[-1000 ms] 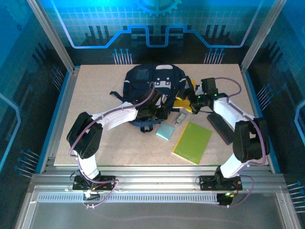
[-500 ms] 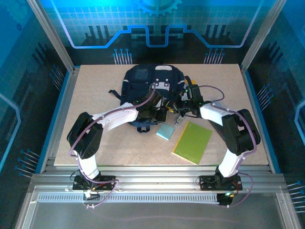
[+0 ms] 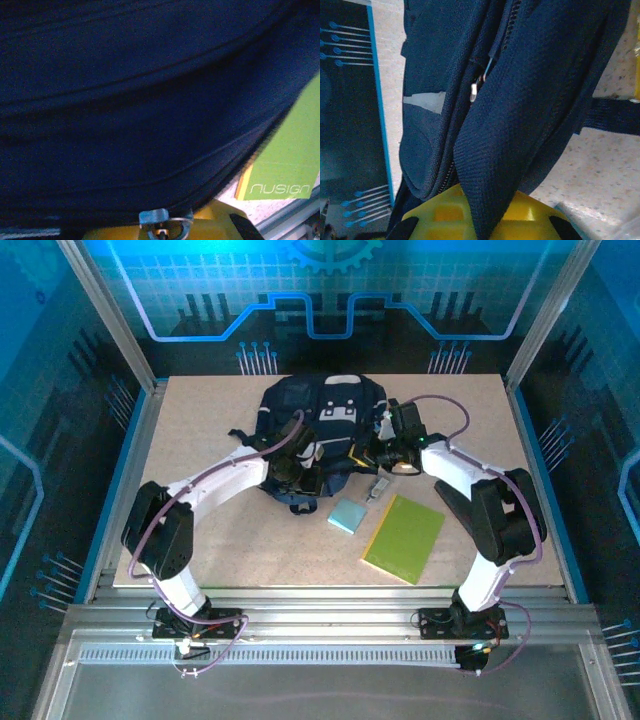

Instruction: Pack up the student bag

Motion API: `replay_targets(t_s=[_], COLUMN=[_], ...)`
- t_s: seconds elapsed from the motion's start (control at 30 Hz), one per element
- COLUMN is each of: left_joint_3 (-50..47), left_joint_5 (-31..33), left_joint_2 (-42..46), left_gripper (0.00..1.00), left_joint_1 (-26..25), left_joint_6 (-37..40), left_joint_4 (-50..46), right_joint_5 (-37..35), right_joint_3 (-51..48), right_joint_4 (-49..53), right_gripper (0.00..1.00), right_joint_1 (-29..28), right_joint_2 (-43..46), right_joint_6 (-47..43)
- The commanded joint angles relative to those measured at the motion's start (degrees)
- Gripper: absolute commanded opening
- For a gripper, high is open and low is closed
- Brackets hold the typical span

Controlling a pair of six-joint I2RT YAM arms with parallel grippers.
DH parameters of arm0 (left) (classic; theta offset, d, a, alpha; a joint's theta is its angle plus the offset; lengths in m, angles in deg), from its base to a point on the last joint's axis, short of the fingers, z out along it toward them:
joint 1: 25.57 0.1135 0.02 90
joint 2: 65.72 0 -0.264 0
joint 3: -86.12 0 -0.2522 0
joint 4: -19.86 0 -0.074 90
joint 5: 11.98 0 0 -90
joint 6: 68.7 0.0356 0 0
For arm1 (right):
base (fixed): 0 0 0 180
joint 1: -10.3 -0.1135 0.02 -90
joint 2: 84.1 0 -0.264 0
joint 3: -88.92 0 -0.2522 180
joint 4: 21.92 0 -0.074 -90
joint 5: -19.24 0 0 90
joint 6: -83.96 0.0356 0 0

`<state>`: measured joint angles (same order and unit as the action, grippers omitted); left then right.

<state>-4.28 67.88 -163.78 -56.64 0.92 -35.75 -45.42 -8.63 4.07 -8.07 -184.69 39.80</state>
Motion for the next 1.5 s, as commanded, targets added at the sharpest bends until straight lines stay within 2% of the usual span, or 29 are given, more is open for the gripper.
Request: replay_targets(t_s=[0.0, 0.1, 0.23, 0.33, 0.47, 0.6, 0.63, 0.67, 0.73, 0.8, 0.87, 1.0, 1.17, 1.3, 1.47], left_joint_3=[-0.97, -1.48, -1.53, -2.2, -3.11, -4.09, -4.04, -3.79, -3.41, -2.93, -1.22, 3.76, 6.68, 6.31, 4.31], left_joint_5=[0.75, 0.84, 4.63, 3.94, -2.13, -8.32, -9.43, -10.13, -11.79, -13.15, -13.38, -13.09, -12.8, -13.09, -12.63], left_joint_2=[2.93, 4.63, 5.98, 6.39, 6.92, 6.08, 5.51, 4.93, 3.46, 1.56, -0.98, -5.93, -8.81, -8.67, -7.17], left_gripper=[0.0, 0.0, 0.0, 0.0, 0.0, 0.0, 0.0, 0.0, 0.0, 0.0, 0.0, 0.0, 0.0, 0.0, 0.0], left_joint_1=[4.77, 7.24, 9.84, 11.01, 7.91, 2.22, 0.72, -0.51, -3.18, -5.06, -6.18, -7.38, -7.52, -7.82, -8.22], left_joint_6=[3.31, 4.83, 6.36, 6.19, 3.3, -3.84, -5.86, -7.94, -12.43, -16.16, -18.39, -19.43, -19.92, -20.44, -20.06], left_joint_4=[-13.81, -16.03, -17.57, -16.42, -12.24, -2.49, 0.34, 2.88, 9.51, 15.41, 19.49, 22.79, 24.59, 25.58, 25.69], right_joint_5=[-11.34, -13.18, -13.9, -13.94, -11.84, -4.78, -3.04, -1.7, -0.31, -0.77, -2.76, -5.78, -7.5, -3.1, -1.62], right_joint_3=[4.53, 6.27, 9.3, 11.44, 15.59, 17.81, 17.65, 17.59, 17.39, 16.27, 14.38, 10.01, 2.25, -4.75, -8.14], right_joint_4=[3.96, 5.7, 8.0, 8.92, 9.98, 8.78, 7.69, 7.1, 7.39, 8.75, 11.08, 16.77, 19.54, 14.66, 5.66], right_gripper=[0.0, 0.0, 0.0, 0.0, 0.0, 0.0, 0.02, 0.1, 0.42, 0.63, 0.72, 0.8, 0.81, 0.82, 0.82], right_joint_1=[2.89, 3.62, 4.54, 5.29, 5.57, 5.45, 5.38, 5.29, 5.2, 5.44, 5.62, 6.56, 6.93, 6.47, 3.41], right_joint_2=[0.51, 0.8, -0.39, -1.74, -4.41, -7.0, -7.32, -7.5, -7.18, -5.18, -2.2, 4.49, 12.42, 14.81, 11.87], right_joint_6=[-12.07, -16.09, -20.38, -21.7, -18.9, -9.03, -6.72, -5.27, -3.07, -2.63, -2.88, -3.87, -3.6, 1.26, 7.38])
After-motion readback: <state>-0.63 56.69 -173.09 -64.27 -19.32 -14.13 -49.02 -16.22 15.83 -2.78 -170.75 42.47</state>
